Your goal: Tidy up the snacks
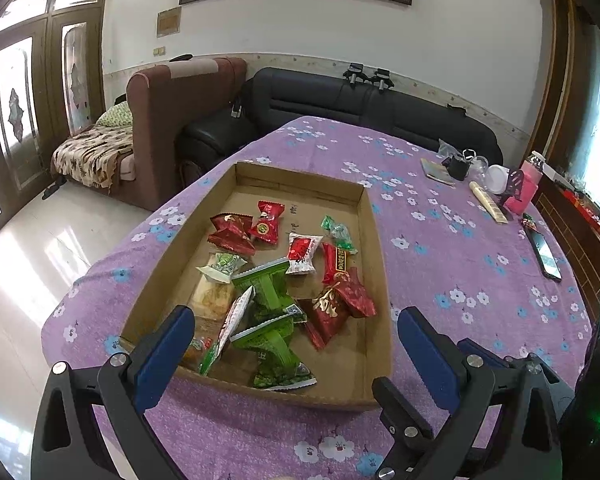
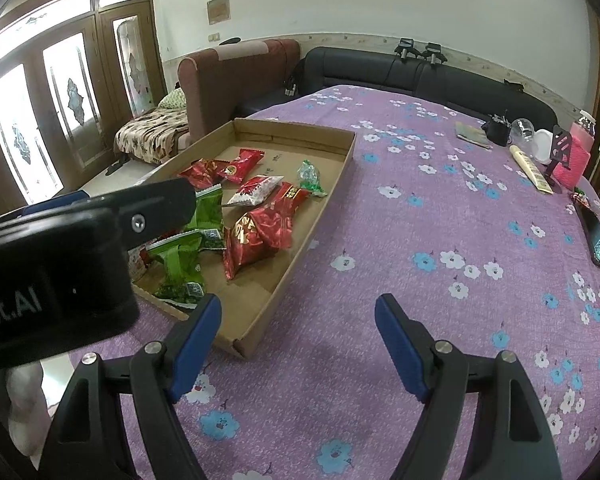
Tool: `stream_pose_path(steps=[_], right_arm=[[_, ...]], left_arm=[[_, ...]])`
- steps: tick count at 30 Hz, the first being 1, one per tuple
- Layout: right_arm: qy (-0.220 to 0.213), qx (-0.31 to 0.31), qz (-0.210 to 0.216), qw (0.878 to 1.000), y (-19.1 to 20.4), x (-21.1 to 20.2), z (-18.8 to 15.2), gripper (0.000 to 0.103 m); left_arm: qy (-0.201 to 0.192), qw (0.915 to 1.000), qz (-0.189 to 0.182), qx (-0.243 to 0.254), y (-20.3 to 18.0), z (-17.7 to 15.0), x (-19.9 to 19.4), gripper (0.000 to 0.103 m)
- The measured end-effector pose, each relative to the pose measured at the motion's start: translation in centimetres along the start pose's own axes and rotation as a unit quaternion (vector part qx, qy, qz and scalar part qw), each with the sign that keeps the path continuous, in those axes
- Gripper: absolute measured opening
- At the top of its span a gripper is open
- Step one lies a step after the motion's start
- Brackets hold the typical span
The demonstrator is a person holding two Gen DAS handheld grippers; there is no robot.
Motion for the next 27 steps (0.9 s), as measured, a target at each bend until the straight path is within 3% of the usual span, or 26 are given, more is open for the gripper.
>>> stream_pose_path(steps=[21, 27], right_arm=[[0.005, -0.015, 0.004, 1.0, 1.1, 0.1, -0.1, 0.079], [0.004, -0.019, 0.007, 1.0, 1.4, 0.1, -0.1, 0.079]], left_arm=[[0.016, 0.9995, -0.011, -0.023, 0.9, -0.1, 0.6, 0.102], [-0.002, 0.9999, -0.015, -0.003, 0.3, 0.0, -0.2, 0.102]])
Point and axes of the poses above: each gripper's, at about its wrist camera, not at the fingertips, and x roughly the way its jaws point, y to its left, z to its top, the point moved 4 cm from there along x, roughly the way its jaws point, and after that the axes turned 13 degrees about -x, right-handed, at the moved point
